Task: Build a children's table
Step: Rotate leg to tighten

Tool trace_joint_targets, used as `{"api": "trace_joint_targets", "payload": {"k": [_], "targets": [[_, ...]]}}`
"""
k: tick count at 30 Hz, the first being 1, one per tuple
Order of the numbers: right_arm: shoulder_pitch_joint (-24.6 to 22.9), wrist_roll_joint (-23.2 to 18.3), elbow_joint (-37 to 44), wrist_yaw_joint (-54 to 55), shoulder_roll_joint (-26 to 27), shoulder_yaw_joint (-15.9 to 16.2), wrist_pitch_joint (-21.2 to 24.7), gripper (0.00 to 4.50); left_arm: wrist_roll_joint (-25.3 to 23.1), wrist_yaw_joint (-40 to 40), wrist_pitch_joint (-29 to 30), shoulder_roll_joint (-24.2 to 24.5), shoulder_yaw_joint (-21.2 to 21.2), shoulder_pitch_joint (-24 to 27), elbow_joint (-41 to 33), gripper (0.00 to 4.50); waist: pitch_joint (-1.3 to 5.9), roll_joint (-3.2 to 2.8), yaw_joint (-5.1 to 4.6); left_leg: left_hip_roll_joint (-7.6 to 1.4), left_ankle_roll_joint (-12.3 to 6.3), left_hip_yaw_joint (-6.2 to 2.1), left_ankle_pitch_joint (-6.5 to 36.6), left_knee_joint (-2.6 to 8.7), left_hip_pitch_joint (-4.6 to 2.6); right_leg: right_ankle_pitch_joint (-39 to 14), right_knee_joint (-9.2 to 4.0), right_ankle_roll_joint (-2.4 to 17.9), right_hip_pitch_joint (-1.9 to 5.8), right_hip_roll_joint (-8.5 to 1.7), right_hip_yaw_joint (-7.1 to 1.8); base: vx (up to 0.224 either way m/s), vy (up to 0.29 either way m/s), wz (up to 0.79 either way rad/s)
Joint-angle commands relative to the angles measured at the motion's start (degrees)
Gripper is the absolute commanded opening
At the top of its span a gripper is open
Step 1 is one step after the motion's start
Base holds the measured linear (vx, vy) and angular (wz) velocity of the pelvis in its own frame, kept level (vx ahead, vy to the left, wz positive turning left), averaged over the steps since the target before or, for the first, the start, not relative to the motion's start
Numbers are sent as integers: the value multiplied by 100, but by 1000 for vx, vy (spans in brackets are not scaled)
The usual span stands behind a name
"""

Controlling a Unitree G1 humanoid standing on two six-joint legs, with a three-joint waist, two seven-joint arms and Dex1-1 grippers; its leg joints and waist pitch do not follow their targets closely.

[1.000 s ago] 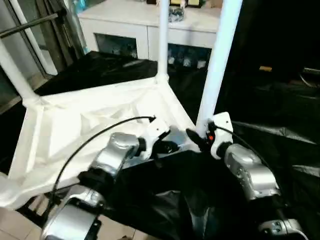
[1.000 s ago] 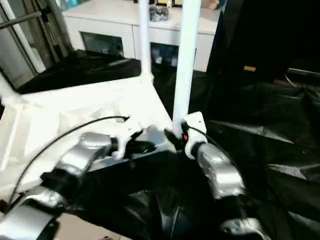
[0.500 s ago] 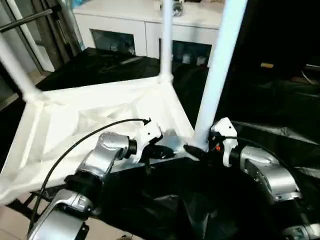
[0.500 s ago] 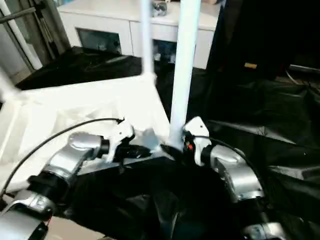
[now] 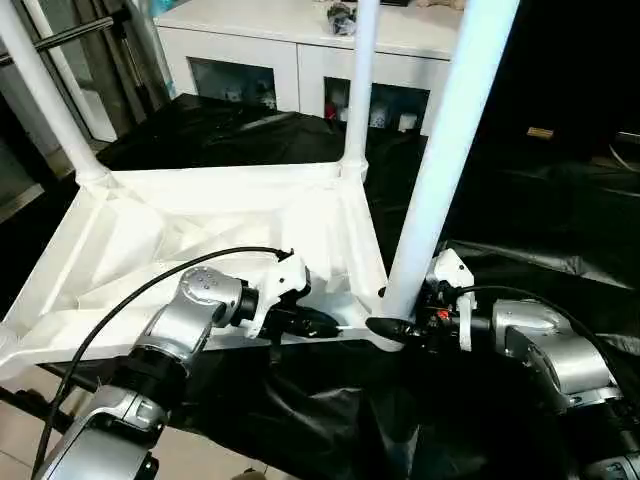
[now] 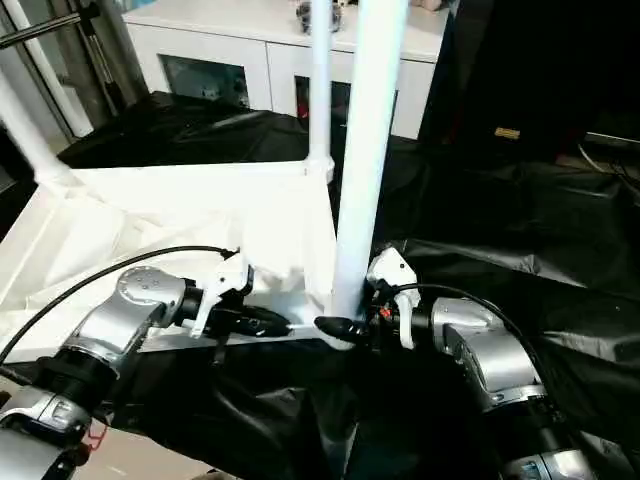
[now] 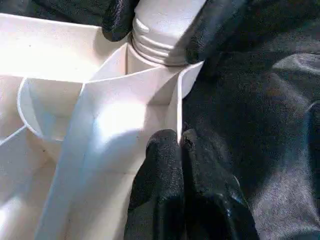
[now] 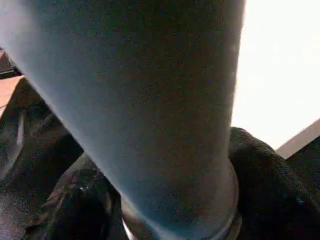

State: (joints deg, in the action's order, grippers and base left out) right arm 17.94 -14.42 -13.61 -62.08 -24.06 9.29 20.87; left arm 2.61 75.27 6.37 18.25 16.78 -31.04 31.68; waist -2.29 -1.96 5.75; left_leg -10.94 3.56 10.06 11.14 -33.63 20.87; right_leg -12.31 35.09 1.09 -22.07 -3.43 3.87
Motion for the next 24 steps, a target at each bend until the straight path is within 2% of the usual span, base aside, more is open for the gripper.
{"api": "trace_joint_targets", "payload": {"k": [1, 5, 7, 9, 10, 11, 12, 13, 14, 15, 17, 20, 22, 24], "targets": [[-68, -193, 215, -264, 119, 243, 123, 281, 112, -188, -3, -52, -1, -13, -116, 0, 321, 69, 23, -282, -457, -75, 541, 348, -32, -249, -365, 1353, 282, -527, -296, 0, 0, 0], [-88, -151, 176, -32, 257, 212, 142, 267, -10, -456, 29, -123, -12, -32, -13, 0, 318, 65, 25, -280, -422, -76, 561, 352, -30, -303, -372, 1330, 281, -523, -294, 0, 0, 0], [-94, 64, -11, 514, 504, 187, 69, 266, -156, -981, 129, -320, -101, -166, 220, 0, 304, 69, 18, -279, -382, -75, 623, 362, -33, -425, -391, 1310, 269, -525, -299, 0, 0, 0], [30, 397, -491, 1501, 898, 34, -116, 265, -280, -1629, 257, -578, -209, -377, 485, 0, 273, 57, -8, -259, -197, -75, 897, 384, -79, -1087, -477, 1218, 230, -550, -301, 0, 0, 0], [30, 397, -491, 1501, 898, 34, -116, 265, -280, -1629, 257, -578, -209, -377, 485, 0, 263, 61, -17, -246, -144, -72, 963, 384, -84, -1266, -500, 1194, 232, -559, -308, 0, 0, 0], [134, 551, -809, 2147, 1150, -98, -188, 265, -328, -2095, 336, -766, -300, -538, 686, 0, 239, 75, -33, -247, -43, -95, 1145, 427, -96, -1707, -539, 1061, 234, -543, -297, 0, 0, 0], [207, 595, -1003, 2576, 1328, -211, -126, 265, -355, -2413, 380, -908, -356, -654, 828, 0, 236, 70, -57, -245, 42, -101, 1279, 437, -123, -1974, -567, 980, 212, -554, -305, 0, 0, 0], [243, 613, -1104, 2827, 1455, -267, -100, 265, -366, -2659, 423, -1018, -403, -737, 923, 0, 242, 54, -65, -249, 70, -121, 1347, 448, -130, -2102, -579, 907, 225, -556, -307, 0, 0, 0], [243, 613, -1104, 2827, 1455, -267, -100, 265, -366, -2659, 423, -1018, -403, -737, 923, 0, 241, 63, -71, -249, 66, -117, 1329, 454, -125, -2058, -585, 891, 224, -548, -310, 0, 0, 0], [325, 680, -1267, 3374, 1748, -350, -1, 265, -375, -3047, 473, -1242, -463, -874, 1056, 0, 238, 47, -86, -249, 66, -114, 1329, 458, -114, -1949, -586, 893, 214, -542, -320, 0, 0, 0], [362, 762, -1309, 3591, 1909, -323, -15, 265, -378, -3145, 470, -1352, -461, -929, 1107, 0, 246, 35, -75, -240, 75, -118, 1348, 454, -133, -1887, -583, 903, 209, -547, -327, 0, 0, 0], [371, 738, -1285, 3503, 2021, -297, -89, 265, -388, -3123, 395, -1421, -431, -934, 1113, 0, 248, 42, -68, -235, 1, -108, 1317, 453, -117, -1734, -584, 896, 227, -546, -337, 0, 0, 0], [394, 605, -1271, 3347, 2105, -375, -109, 321, -389, -2989, 323, -1457, -394, -908, 1096, 0, 257, 34, -65, -238, -40, -113, 1223, 455, -89, -1589, -568, 900, 246, -548, -338, 0, 0, 0], [420, 445, -1206, 3173, 2098, -447, -82, 337, -356, -2722, 227, -1432, -346, -844, 1030, 0, 265, 41, -67, -242, -65, -113, 1159, 453, -87, -1438, -548, 930, 254, -542, -333, 0, 0, 0]]}}
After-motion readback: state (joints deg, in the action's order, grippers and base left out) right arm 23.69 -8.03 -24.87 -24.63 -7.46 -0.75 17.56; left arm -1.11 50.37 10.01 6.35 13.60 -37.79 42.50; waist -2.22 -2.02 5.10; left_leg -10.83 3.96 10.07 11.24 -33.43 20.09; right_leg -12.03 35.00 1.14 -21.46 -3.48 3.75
